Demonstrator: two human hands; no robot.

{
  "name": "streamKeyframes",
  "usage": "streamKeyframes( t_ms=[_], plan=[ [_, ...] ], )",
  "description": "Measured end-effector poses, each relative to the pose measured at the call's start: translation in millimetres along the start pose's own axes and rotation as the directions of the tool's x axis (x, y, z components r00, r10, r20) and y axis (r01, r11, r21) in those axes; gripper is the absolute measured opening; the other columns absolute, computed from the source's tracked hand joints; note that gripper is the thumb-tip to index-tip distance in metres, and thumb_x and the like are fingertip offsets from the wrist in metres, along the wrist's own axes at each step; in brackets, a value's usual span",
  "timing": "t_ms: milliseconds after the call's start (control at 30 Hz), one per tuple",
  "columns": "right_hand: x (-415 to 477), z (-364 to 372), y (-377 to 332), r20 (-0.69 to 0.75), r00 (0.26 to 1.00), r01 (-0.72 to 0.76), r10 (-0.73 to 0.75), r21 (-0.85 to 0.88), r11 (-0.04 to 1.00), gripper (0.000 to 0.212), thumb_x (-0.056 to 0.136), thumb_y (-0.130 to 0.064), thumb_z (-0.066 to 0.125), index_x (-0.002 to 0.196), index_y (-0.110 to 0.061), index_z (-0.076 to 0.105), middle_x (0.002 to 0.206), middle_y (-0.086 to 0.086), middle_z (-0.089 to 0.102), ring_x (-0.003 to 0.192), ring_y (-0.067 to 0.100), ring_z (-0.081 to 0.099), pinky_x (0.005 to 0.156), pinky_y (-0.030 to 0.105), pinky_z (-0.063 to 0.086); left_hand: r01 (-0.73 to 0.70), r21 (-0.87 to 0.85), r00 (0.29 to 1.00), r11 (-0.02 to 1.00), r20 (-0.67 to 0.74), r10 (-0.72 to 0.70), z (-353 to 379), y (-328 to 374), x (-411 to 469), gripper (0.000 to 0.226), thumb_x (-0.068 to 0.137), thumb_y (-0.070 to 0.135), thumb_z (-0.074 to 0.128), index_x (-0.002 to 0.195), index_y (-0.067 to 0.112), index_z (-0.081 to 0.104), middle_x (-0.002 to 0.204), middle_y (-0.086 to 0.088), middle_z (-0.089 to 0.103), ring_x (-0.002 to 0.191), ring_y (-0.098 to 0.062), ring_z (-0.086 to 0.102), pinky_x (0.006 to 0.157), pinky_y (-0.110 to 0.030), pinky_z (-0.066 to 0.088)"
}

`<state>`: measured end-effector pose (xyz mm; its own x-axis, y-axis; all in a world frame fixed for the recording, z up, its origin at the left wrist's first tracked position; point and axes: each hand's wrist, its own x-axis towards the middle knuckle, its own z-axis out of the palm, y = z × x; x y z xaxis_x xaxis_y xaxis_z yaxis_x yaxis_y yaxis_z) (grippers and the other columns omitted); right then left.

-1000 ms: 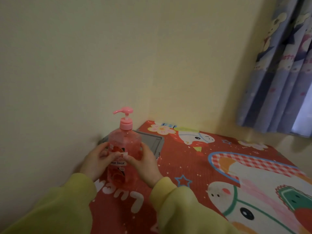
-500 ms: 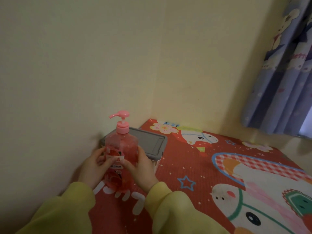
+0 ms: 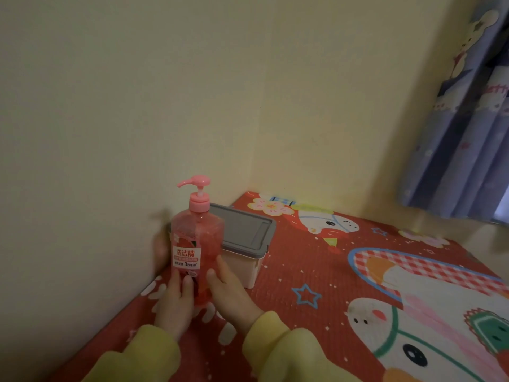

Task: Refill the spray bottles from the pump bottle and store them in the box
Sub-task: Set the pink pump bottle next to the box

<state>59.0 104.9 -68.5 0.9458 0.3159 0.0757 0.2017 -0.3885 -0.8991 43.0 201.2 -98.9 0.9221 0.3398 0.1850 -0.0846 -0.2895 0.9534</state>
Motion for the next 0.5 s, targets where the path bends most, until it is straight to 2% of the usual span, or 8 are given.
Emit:
streamKeyframes(
  t_ms=[67,100,167,267,367,500],
  plan=[
    [2,0,-4,0.022,1.0,-0.002,0.002,-0.011,1.0,0.05,0.098,-0.024,0.03,0.147,-0.018,0.023,0.145,0.009,0.043,0.127,0.022,0.047,0.105,0.029,0.038,-0.025,-0.015,1.0,1.0,-0.008,0.025,-3,-3,5,0.062,0.087,0.035,0.037,0.141,0.003,0.033,0.139,-0.024,0.043,0.13,-0.035,0.039,0.103,-0.033,0.029],
    [4,0,-5,0.036,0.999,0.003,-0.003,-0.01,1.0,0.05,0.099,-0.022,0.029,0.148,-0.018,0.02,0.143,0.01,0.044,0.122,0.025,0.051,0.097,0.031,0.043,-0.025,-0.012,1.0,1.0,-0.011,0.025,-4,-4,7,0.07,0.079,0.038,0.033,0.14,0.002,0.034,0.137,-0.024,0.045,0.127,-0.035,0.042,0.102,-0.034,0.031],
    [7,3,-10,0.05,0.999,0.008,-0.007,-0.01,1.0,0.052,0.1,-0.022,0.028,0.15,-0.017,0.013,0.142,0.013,0.044,0.116,0.031,0.056,0.093,0.041,0.046,-0.004,0.008,1.0,1.0,-0.023,0.004,-7,-7,11,0.068,0.081,0.038,0.033,0.14,0.003,0.035,0.136,-0.024,0.047,0.124,-0.036,0.046,0.101,-0.036,0.033],
    [15,13,-13,0.063,0.998,-0.017,0.018,-0.022,1.0,0.053,0.101,-0.023,0.028,0.15,-0.017,0.01,0.142,0.016,0.043,0.118,0.036,0.054,0.096,0.042,0.044,0.006,0.023,0.999,1.0,-0.052,-0.005,-12,-12,17,0.072,0.077,0.039,0.029,0.137,0.001,0.038,0.134,-0.024,0.049,0.123,-0.039,0.047,0.101,-0.039,0.034],
    [23,20,-14,0.062,0.997,-0.032,0.034,-0.029,0.999,0.054,0.101,-0.024,0.028,0.15,-0.013,0.01,0.149,0.014,0.035,0.13,0.03,0.044,0.103,0.031,0.037,0.017,0.029,0.996,0.999,-0.083,-0.015,-17,-18,25,0.073,0.074,0.038,0.027,0.133,-0.002,0.042,0.131,-0.028,0.05,0.121,-0.04,0.048,0.102,-0.042,0.035],
    [30,27,-15,0.086,0.995,-0.047,0.049,-0.023,0.999,0.055,0.1,-0.025,0.029,0.15,-0.014,0.009,0.151,0.011,0.032,0.134,0.027,0.038,0.102,0.031,0.036,0.037,0.025,0.994,0.999,-0.102,-0.034,-22,-27,33,0.074,0.075,0.041,0.027,0.135,0.0,0.04,0.134,-0.027,0.048,0.123,-0.04,0.046,0.105,-0.043,0.034]
  ],
)
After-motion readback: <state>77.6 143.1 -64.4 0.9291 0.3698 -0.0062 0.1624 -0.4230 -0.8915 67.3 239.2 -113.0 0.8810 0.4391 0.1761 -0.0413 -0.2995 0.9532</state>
